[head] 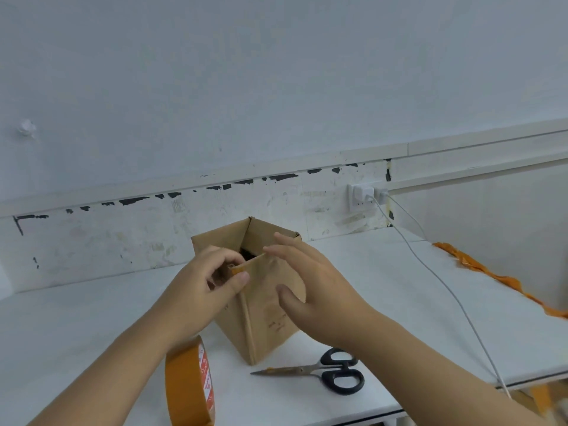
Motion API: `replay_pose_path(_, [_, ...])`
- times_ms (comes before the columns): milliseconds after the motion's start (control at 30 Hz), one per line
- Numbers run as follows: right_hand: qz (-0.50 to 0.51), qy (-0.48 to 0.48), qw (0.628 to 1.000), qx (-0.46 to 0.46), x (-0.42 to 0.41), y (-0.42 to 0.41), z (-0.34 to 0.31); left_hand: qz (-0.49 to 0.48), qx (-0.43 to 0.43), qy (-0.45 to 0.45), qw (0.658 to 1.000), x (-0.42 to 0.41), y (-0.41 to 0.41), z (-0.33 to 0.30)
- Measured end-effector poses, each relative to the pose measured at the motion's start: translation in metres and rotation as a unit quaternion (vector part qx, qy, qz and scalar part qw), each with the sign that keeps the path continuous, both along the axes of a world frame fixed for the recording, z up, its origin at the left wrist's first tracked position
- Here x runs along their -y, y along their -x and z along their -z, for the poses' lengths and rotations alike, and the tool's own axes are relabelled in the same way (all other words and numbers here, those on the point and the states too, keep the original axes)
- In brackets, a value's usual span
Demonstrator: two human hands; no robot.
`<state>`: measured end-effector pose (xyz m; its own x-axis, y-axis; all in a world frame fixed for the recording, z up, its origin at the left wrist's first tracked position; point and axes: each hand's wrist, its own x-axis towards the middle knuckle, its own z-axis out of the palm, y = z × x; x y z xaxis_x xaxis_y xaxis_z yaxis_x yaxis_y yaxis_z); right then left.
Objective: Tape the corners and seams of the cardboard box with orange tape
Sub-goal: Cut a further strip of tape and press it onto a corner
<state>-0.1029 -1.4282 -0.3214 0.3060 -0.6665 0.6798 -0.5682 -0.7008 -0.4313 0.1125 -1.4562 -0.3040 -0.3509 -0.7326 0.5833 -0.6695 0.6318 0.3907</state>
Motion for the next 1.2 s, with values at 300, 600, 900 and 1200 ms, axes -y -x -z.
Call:
replay_pose_path(300, [0.055, -0.048, 0.997, 0.012, 0.003, 0.029, 0.005, -0.078, -0.011, -0.023, 0.997, 0.005, -0.034, 0.002])
replay_pose_path(600, [0.025, -0.080, 0.996, 0.001, -0.001, 0.020, 0.009, -0.097, -0.062, -0.068, 0.991, 0.009, -0.048, 0.007])
replay_pose_path(900, [0.002, -0.086, 0.996, -0.009, -0.004, 0.015, 0.012, -0.091, 0.002, 0.048, 0.995, -0.019, -0.012, -0.005])
replay_pose_path(1200, [0.009, -0.109, 0.994, -0.023, -0.006, 0.025, 0.013, -0.106, 0.056, 0.046, 0.992, -0.032, 0.028, -0.009])
